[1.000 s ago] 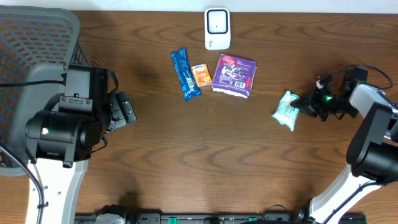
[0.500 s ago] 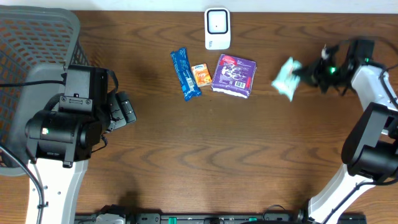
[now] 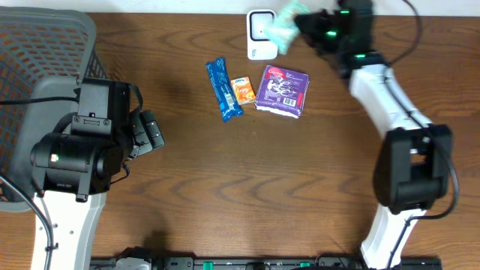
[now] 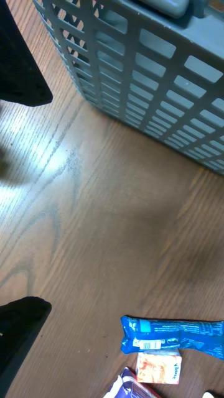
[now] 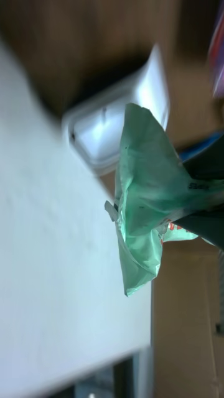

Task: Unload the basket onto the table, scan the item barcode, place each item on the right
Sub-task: 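Raise the wipes pack up to the scanner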

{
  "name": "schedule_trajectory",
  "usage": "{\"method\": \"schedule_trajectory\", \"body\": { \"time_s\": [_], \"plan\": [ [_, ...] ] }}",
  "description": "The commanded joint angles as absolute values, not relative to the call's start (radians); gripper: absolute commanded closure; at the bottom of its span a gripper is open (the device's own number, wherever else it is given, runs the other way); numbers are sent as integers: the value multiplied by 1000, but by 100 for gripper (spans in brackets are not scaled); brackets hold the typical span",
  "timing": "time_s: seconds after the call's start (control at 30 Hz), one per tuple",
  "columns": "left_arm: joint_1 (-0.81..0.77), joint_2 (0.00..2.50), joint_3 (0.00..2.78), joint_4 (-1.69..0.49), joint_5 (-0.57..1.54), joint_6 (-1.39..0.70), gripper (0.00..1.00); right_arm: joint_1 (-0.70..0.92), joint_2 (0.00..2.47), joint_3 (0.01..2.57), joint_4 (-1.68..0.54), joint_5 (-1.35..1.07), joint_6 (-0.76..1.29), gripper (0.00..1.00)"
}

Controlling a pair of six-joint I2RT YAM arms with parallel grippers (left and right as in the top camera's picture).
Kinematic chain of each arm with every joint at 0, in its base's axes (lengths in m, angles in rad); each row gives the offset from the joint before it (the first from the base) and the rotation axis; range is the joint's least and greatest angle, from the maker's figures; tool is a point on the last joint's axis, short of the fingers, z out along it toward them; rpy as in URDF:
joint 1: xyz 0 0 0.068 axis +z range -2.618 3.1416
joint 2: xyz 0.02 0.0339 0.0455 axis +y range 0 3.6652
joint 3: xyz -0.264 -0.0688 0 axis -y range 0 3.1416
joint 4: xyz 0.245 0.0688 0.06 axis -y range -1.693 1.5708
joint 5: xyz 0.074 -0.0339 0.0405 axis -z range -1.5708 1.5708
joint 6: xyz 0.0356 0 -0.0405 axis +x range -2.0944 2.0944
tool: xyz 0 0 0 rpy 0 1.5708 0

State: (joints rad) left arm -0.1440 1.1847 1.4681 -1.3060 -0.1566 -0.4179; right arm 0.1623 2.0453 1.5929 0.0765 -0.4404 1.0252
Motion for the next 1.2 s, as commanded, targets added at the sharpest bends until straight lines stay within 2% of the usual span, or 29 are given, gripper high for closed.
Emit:
{"method": "schedule_trajectory", "body": {
  "time_s": [0.0,0.17,0.43,0.57,0.93,1.17],
  "plan": [
    [-139,1190,1477,-1309,-168,-412,2,247,2083,1643,132,-189,1106,99],
    [-139,1190,1477,-1309,-168,-412,2,279,2154,1710,123,-95,1091,99],
    [-139,1190,1477,-1309,-168,-412,2,274,2350,1893,123,-216,1084,99],
    [-139,1190,1477,-1309,-168,-412,2,265,2373,1966,94,-245,992,99],
    [-139,1190,1477,-1309,-168,-412,2,208,2365,2274,-332,-237,765,99],
    [-139,1190,1477,-1309,-168,-412,2,34,2365,2522,-796,-127,629,99]
  ]
}}
